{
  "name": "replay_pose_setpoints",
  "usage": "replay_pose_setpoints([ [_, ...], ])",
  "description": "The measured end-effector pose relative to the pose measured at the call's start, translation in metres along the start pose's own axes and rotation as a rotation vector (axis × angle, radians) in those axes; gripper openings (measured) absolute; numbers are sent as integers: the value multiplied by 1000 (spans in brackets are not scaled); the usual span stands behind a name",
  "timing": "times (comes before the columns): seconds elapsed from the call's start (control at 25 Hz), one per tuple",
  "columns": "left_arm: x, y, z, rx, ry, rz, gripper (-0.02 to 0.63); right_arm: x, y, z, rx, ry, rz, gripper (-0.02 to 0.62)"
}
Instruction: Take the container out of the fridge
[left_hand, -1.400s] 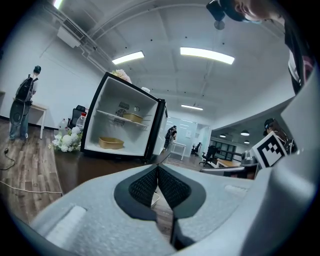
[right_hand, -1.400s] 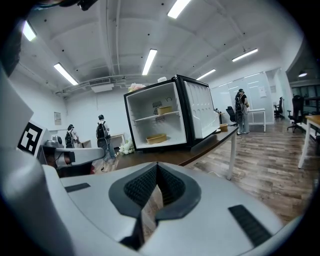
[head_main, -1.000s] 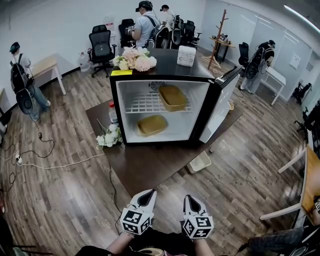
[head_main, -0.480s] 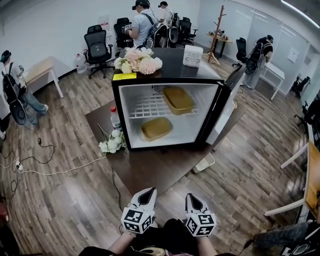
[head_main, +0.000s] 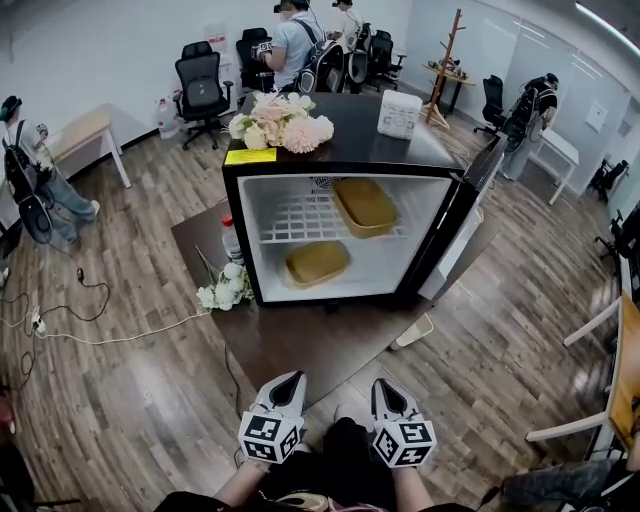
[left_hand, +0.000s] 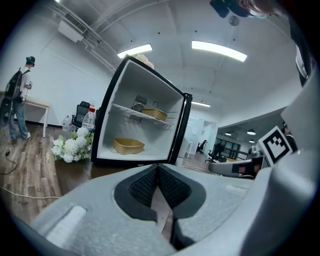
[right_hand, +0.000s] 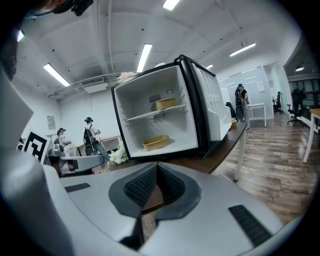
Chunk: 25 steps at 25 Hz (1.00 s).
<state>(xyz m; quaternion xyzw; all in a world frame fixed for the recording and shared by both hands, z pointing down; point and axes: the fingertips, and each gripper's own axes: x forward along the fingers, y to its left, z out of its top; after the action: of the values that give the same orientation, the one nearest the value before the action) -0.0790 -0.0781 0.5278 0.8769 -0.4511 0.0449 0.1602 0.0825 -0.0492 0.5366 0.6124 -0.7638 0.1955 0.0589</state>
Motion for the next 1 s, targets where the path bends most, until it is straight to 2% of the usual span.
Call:
replay_pose_setpoints([
  [0.32,43,10,11,7,22,57,8,39,-27,43,-35,12,31,8],
  [0.56,74,17,21,9,20,97,9,69,-61,76,-22,34,-37,8],
  [0.68,85,23,26,13,24,121,8,84,-70,97,4,13,-38,8],
  [0.8,92,26,32,5,13,144,8,96,-77,120,-30,-20,-60,11],
  [1.0,101,31,37,4,12,164,8,117,-80,157,-16,-65,-34,123],
])
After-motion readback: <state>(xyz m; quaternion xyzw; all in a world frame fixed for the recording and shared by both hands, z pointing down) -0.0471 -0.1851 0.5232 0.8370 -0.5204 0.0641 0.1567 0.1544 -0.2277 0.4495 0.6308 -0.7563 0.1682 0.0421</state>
